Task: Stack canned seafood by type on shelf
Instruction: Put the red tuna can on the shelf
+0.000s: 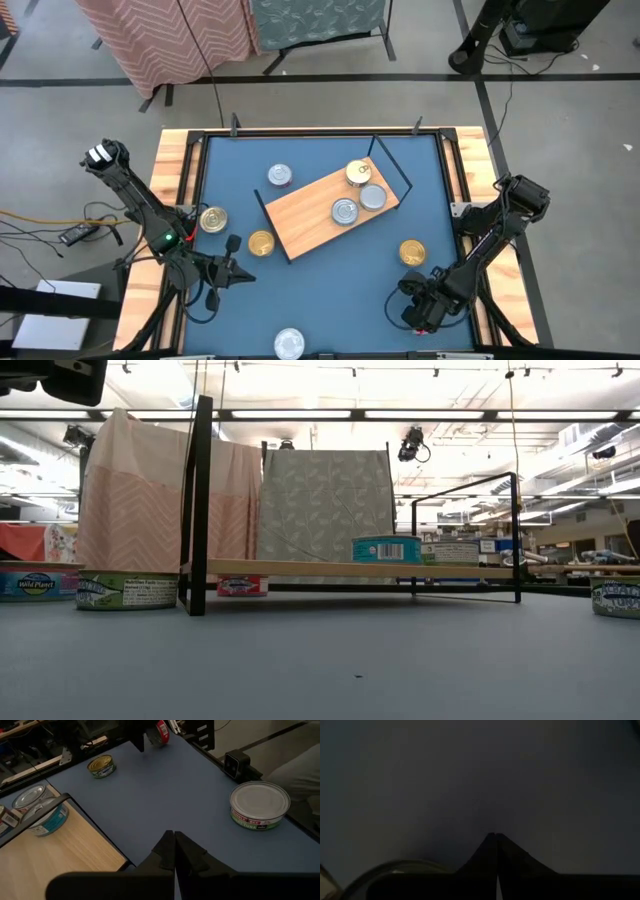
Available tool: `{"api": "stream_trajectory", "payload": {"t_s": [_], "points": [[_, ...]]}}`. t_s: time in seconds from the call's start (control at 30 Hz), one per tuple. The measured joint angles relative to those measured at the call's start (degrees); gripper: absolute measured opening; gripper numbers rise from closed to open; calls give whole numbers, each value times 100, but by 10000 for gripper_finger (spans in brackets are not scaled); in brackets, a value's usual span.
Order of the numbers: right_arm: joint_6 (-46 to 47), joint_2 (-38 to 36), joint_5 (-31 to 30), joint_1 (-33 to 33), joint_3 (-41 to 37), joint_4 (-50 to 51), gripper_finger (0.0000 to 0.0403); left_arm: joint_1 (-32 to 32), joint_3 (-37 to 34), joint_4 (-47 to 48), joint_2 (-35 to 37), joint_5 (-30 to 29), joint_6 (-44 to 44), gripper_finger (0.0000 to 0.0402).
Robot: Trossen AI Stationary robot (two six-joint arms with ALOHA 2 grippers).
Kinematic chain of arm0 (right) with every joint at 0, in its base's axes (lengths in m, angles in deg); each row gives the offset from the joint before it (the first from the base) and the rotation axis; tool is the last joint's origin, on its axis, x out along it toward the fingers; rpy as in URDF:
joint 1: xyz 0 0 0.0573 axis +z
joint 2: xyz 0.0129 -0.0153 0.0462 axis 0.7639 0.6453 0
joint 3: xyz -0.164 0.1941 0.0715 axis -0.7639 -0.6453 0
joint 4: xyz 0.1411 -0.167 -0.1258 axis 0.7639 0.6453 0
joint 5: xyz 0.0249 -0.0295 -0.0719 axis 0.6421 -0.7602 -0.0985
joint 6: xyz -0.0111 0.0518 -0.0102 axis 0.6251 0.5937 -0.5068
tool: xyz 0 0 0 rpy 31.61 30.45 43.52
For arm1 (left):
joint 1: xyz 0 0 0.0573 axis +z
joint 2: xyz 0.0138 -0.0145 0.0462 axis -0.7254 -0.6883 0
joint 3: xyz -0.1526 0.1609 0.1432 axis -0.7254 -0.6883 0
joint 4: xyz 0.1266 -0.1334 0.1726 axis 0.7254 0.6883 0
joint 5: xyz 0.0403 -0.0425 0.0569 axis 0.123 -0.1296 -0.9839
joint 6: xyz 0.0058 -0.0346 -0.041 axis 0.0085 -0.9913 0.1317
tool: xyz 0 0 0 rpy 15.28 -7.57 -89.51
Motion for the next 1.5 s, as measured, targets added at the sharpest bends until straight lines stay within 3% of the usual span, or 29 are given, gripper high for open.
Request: {"api": "stream_trajectory", "payload": {"t_s": [0.27,0.6,0.73,0.93,1.07,1.23,1.5], "points": [[-902,-9,-590,-290,182,452,8,2,0,0,0,-1,4,4],[-2562,-11,-916,-992,1851,2144,9,2,0,0,0,-1,27,4],[-3426,-13,-902,-1246,2443,2039,13,2,0,0,0,-2,31,4],[-4761,-15,-592,-1604,2872,969,11,2,0,0,0,-2,33,4],[-4813,-15,-206,-1728,2876,215,16,2,0,0,0,-2,33,4],[-4249,-13,379,-1791,2876,310,40,2,0,0,0,-2,33,4],[-3424,-9,1081,-1779,2876,519,126,2,0,0,0,-1,26,4]]}}
